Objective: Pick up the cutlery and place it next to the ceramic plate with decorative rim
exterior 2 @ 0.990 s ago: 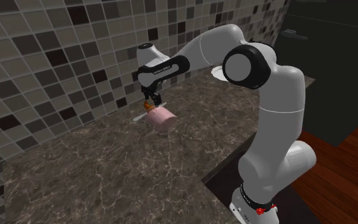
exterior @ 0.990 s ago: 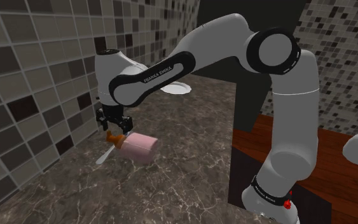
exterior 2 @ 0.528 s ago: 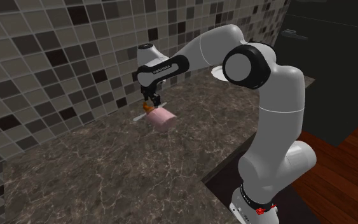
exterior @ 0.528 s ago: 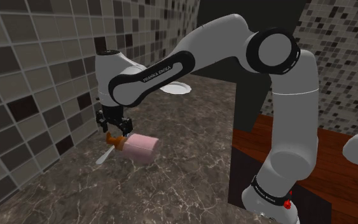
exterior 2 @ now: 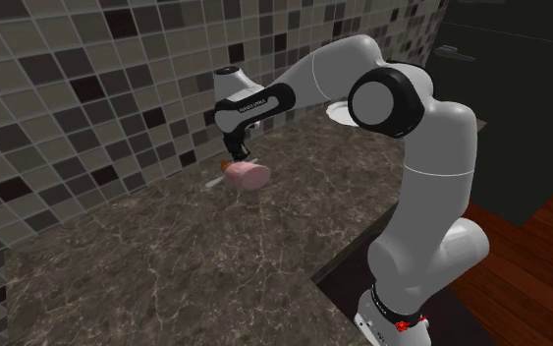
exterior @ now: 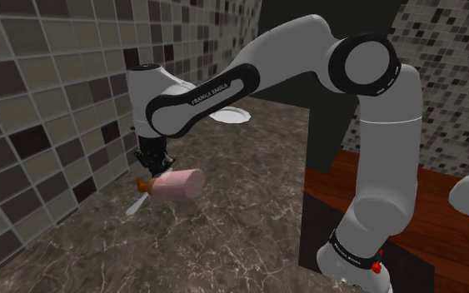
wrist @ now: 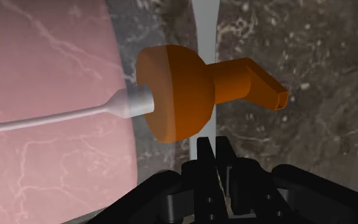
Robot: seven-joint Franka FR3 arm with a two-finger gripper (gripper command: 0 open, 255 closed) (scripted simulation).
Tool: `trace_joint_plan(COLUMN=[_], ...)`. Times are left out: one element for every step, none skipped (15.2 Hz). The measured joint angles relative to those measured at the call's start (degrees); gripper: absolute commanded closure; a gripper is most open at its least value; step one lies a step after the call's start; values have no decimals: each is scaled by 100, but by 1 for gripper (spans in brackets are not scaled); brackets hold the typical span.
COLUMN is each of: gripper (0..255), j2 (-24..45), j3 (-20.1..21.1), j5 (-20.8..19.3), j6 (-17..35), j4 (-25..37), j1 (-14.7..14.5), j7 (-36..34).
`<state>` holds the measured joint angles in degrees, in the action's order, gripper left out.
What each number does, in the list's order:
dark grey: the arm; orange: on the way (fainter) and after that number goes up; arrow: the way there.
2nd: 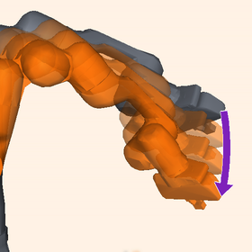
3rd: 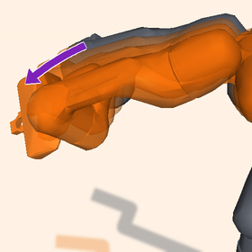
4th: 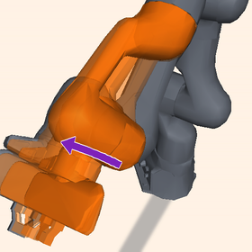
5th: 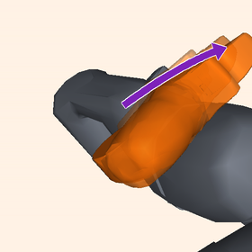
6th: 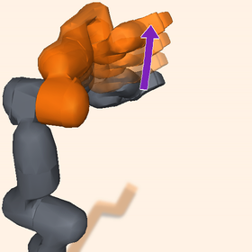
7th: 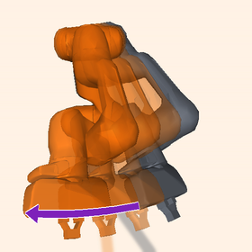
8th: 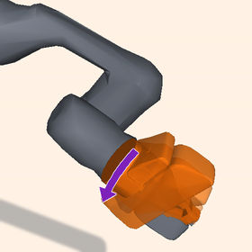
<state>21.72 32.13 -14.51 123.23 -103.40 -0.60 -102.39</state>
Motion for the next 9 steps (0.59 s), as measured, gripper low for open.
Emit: trace_joint_plan(gripper=[255, 255, 255, 255, 255, 255, 255, 255, 0], j2=[9, 49, 129, 142, 139, 136, 136, 130, 128], j3=[3, -18, -35, -28, -15, 3, 24, 43, 43], j5=[6, -40, -79, -68, -39, -9, 17, 46, 46], j6=[-41, -99, -186, -231, -244, -275, -318, -367, -367], j4=[21, 84, 201, 229, 231, 244, 267, 291, 293], j1=[-6, -45, -92, -97, -85, -85, -97, -101, -101], j7=[-7, -35, -60, -58, -33, -17, -12, 4, 4])
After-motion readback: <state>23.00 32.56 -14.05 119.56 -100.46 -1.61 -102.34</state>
